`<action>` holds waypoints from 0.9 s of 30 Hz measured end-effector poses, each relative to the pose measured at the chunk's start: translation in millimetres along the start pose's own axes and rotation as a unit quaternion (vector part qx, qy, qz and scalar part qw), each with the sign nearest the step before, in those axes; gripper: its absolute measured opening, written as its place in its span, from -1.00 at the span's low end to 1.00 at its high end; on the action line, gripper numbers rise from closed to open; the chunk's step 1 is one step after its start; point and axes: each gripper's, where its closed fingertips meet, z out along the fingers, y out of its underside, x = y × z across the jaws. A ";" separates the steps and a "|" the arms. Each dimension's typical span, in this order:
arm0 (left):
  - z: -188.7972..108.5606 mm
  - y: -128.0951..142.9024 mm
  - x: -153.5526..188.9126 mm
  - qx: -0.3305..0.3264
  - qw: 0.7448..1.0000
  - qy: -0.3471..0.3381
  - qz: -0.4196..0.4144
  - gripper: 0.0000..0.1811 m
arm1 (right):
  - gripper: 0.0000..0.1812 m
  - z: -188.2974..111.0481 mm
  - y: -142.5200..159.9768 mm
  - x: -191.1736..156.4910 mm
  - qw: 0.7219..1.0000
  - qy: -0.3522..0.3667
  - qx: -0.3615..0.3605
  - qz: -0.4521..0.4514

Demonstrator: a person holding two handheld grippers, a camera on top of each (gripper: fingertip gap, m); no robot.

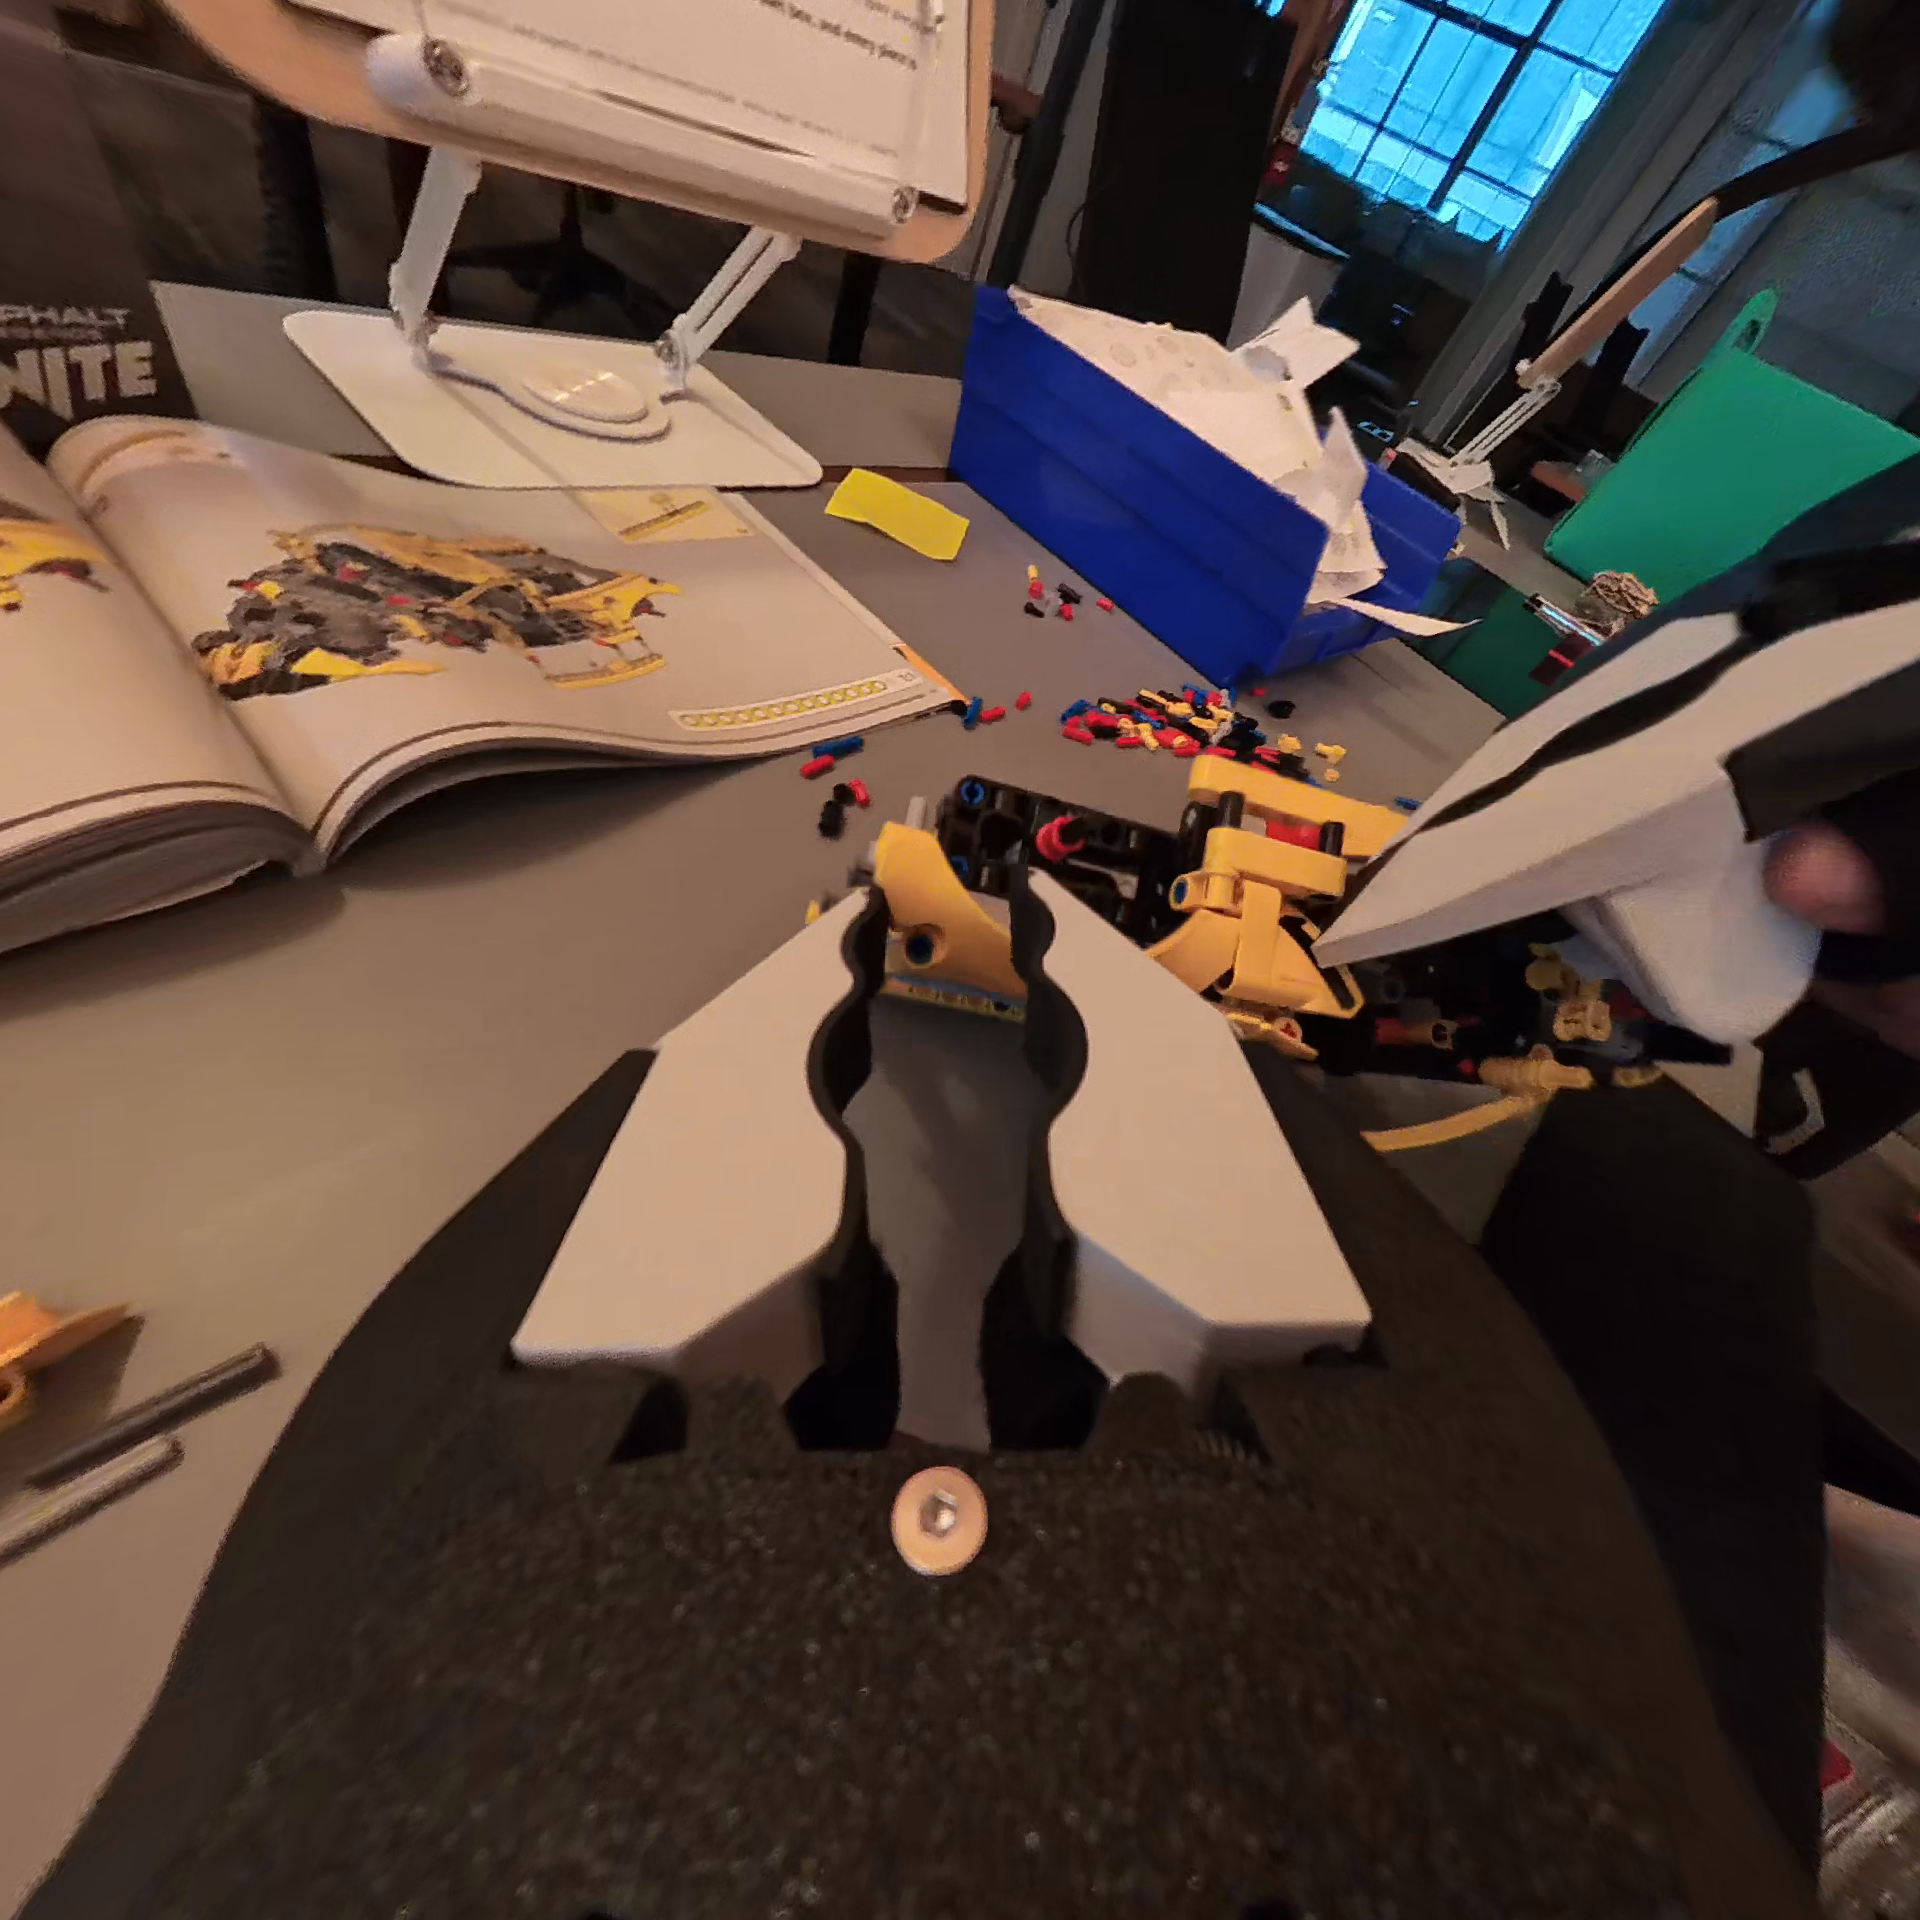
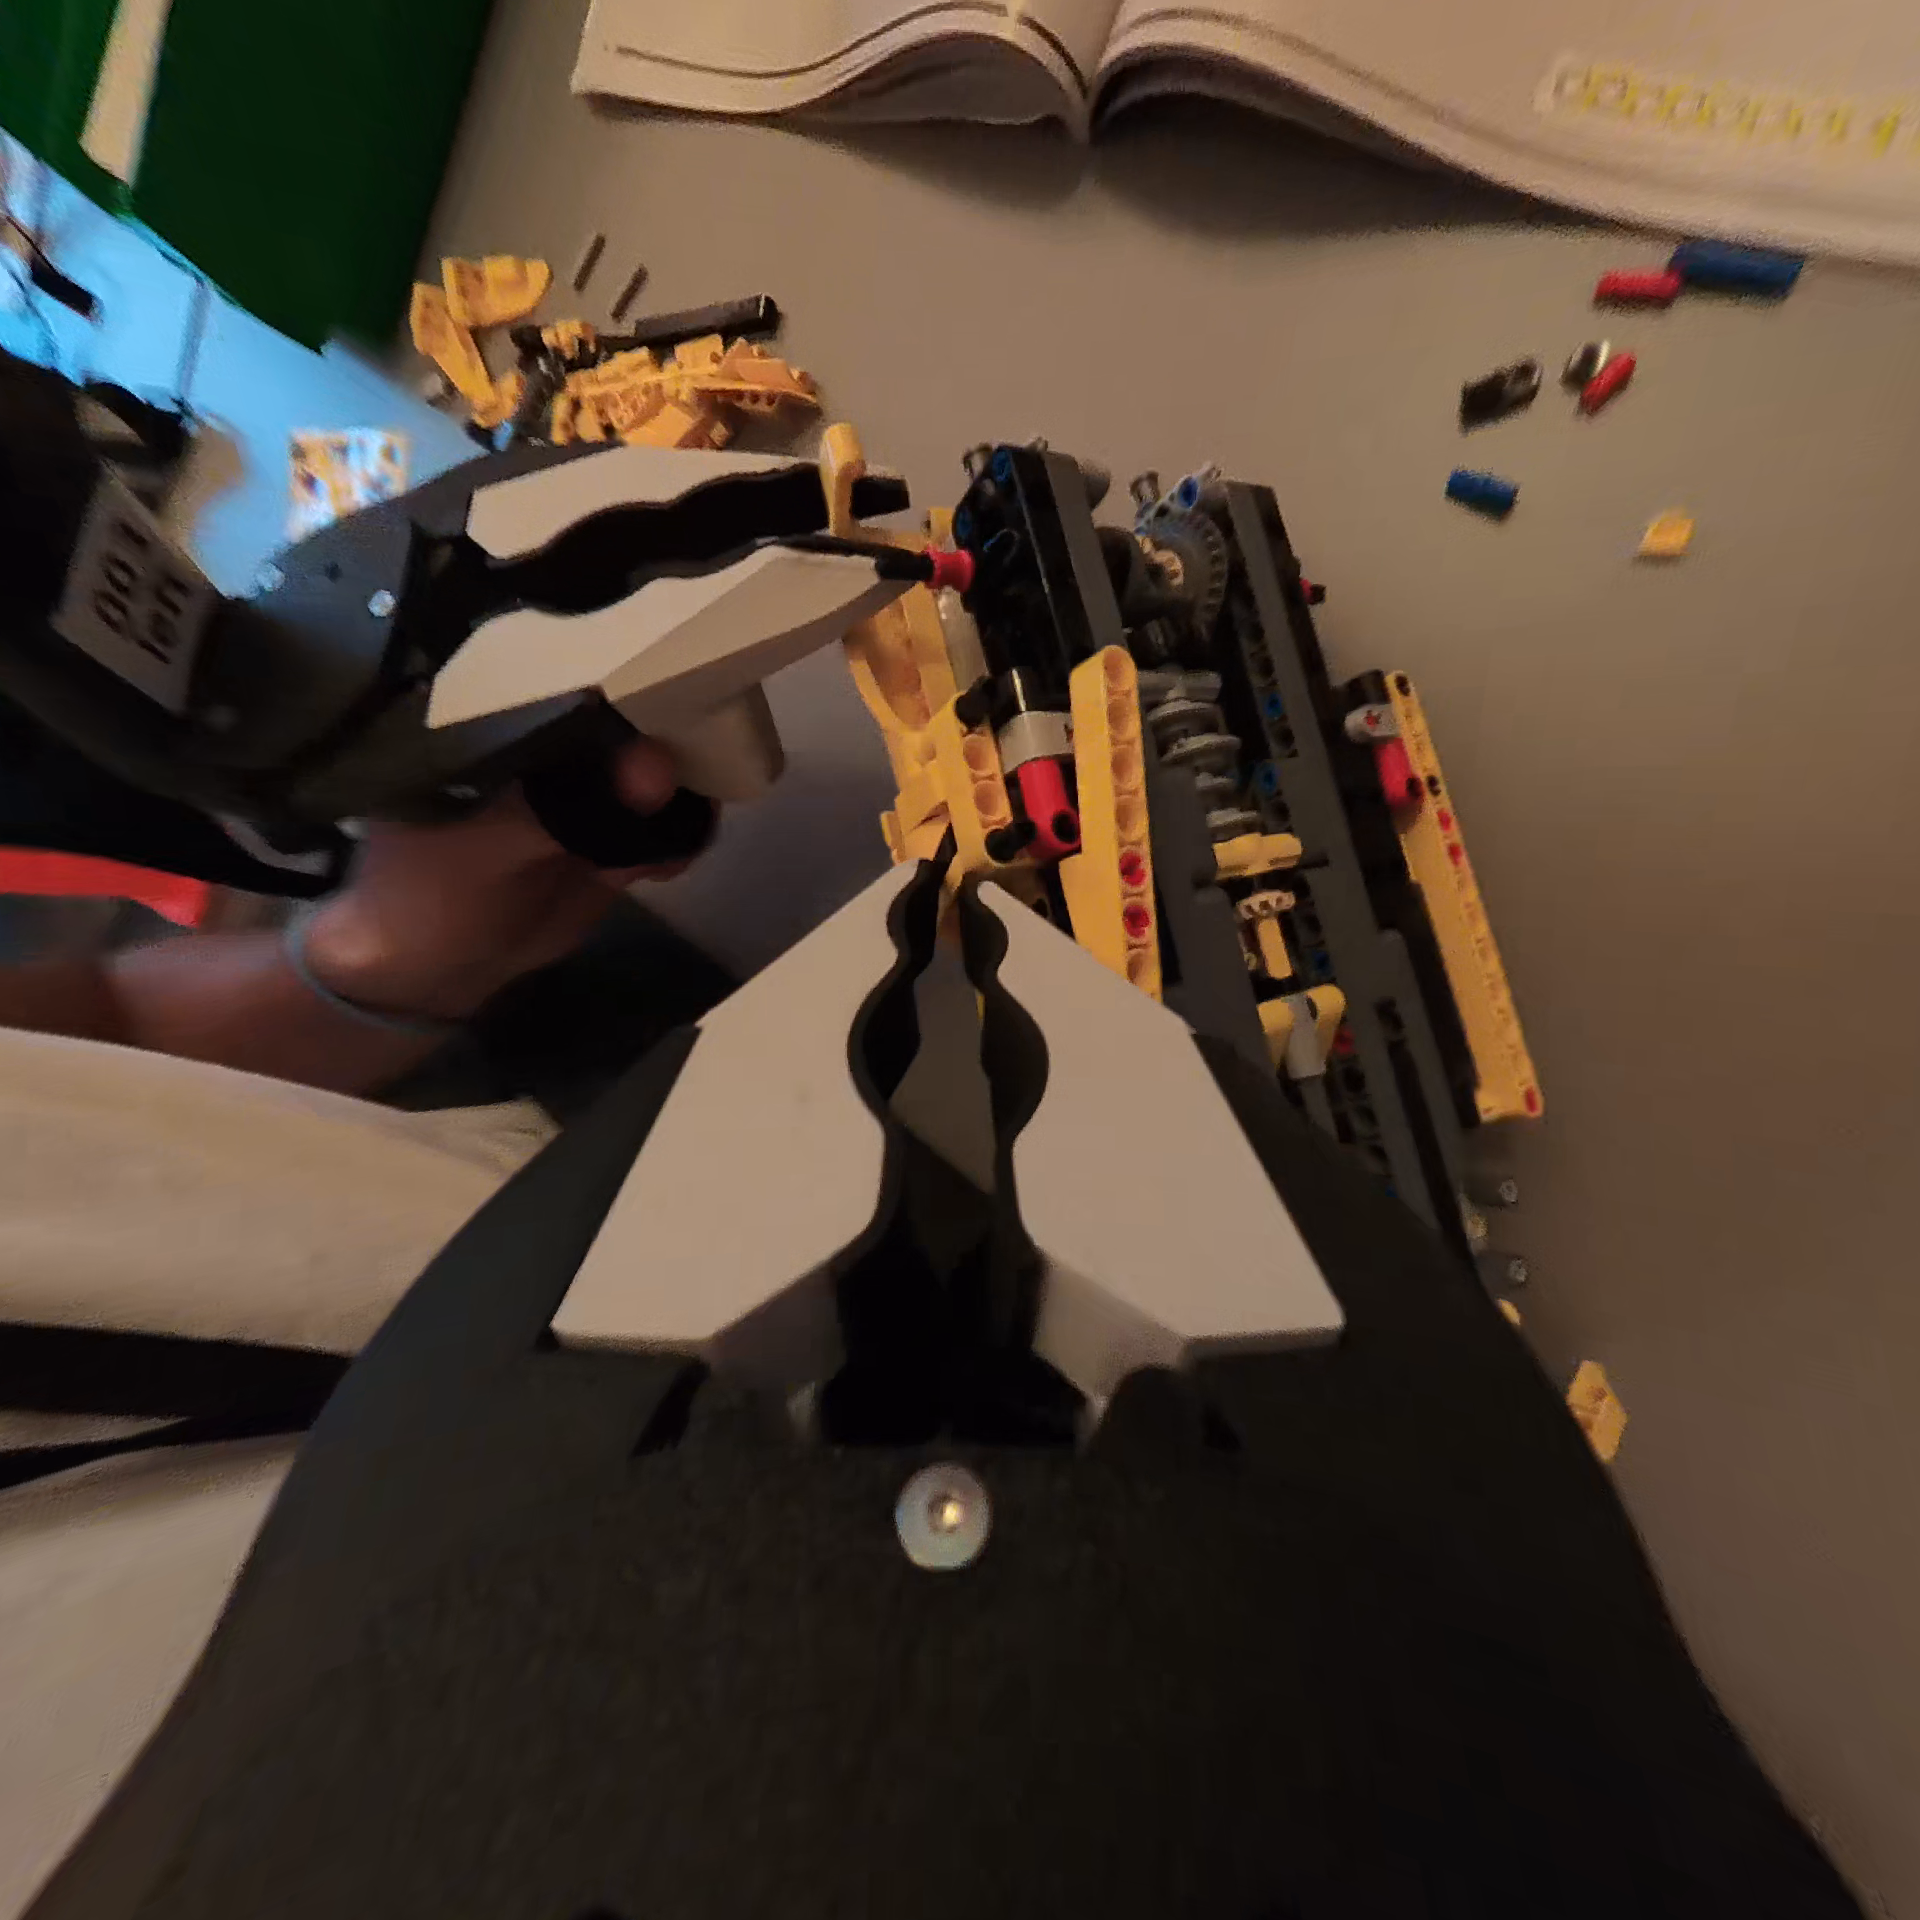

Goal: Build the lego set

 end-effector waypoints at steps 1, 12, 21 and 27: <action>0.3 2.0 -3.3 -0.006 1.000 -0.004 -0.006 -0.74 | -0.97 2.9 -1.7 2.0 0.999 0.017 0.002 -0.034; 15.5 8.3 -9.8 -0.045 0.998 0.033 -0.035 -0.77 | -0.90 8.3 -7.7 22.6 0.973 0.102 0.072 -0.192; 14.8 9.3 -10.2 -0.024 0.999 0.021 -0.040 -0.79 | -0.37 -35.5 -21.2 37.4 0.954 0.101 0.098 -0.265; 14.8 7.6 -7.7 -0.015 0.999 0.019 -0.027 -0.79 | -0.61 -10.3 -25.1 38.1 0.942 0.078 0.069 -0.319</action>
